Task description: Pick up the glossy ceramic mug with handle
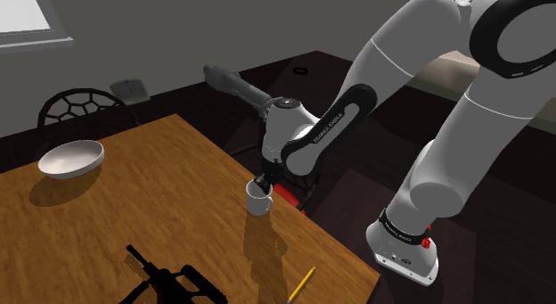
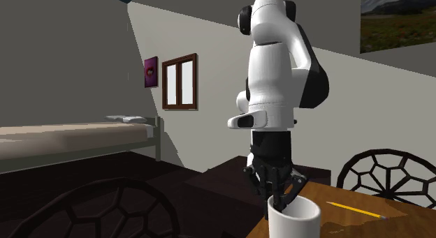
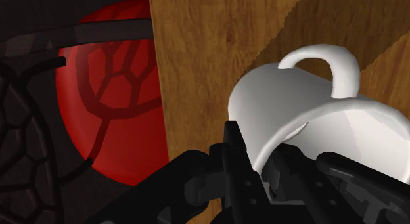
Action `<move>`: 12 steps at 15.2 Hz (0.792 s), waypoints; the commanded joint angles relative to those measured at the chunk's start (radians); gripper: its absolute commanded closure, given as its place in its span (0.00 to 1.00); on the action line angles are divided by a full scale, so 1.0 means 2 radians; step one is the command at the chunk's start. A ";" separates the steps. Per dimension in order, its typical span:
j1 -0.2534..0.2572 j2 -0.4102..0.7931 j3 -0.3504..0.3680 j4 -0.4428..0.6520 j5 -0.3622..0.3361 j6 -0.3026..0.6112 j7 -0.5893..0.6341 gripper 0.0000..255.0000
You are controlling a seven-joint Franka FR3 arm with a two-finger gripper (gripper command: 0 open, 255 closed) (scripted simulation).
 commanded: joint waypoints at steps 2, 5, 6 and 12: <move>0.001 -0.017 0.000 0.001 0.010 -0.017 -0.006 1.00; 0.004 -0.040 -0.001 0.004 0.022 -0.042 -0.014 1.00; 0.005 -0.048 -0.001 0.005 0.025 -0.051 -0.016 1.00; 0.009 -0.090 -0.006 0.014 0.038 -0.102 -0.025 1.00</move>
